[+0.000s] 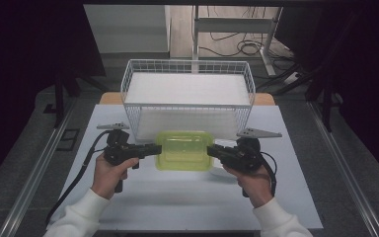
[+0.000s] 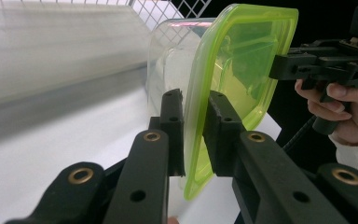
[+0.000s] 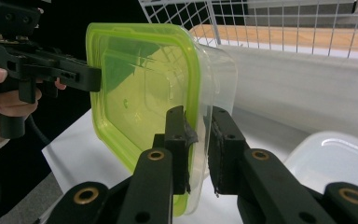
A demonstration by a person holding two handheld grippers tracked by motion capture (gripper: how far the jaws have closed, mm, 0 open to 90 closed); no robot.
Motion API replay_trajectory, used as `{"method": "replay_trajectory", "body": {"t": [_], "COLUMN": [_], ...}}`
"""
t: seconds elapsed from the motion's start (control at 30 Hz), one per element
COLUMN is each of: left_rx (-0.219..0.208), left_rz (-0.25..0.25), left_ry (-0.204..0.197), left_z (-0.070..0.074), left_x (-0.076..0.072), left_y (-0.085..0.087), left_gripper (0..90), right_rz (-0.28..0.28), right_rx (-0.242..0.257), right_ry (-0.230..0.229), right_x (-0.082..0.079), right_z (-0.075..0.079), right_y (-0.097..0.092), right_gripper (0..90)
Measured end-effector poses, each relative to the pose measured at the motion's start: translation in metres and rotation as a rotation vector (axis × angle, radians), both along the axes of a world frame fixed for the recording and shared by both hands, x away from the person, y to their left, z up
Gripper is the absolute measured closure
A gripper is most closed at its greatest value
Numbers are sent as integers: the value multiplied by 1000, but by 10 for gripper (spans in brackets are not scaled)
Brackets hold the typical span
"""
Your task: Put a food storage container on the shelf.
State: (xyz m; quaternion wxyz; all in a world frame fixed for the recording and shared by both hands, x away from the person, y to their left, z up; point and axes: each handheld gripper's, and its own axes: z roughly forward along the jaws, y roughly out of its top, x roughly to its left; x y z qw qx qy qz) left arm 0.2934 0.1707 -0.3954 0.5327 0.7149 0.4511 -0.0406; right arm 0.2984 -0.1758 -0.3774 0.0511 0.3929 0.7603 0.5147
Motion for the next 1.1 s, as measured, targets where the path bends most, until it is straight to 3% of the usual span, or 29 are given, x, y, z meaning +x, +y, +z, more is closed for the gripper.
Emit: {"method": "replay_trajectory", "body": {"t": [0.23, 0.5, 0.9, 1.1], "left_rx": [-19, -5, 14, 2], "left_rz": [2, 13, 24, 34], "left_ry": [-3, -32, -64, -72], "left_z": [12, 29, 52, 56], "left_x": [10, 19, 44, 53], "left_y": [3, 2, 3, 6], "left_gripper": [788, 788, 786, 786], "right_rz": [6, 6, 24, 23], "right_rx": [12, 10, 20, 21], "right_ry": [-19, -33, -67, -85], "right_x": [8, 19, 44, 54], "right_z": [12, 24, 42, 49], "right_y": [2, 2, 3, 6], "right_gripper": [787, 786, 786, 787]}}
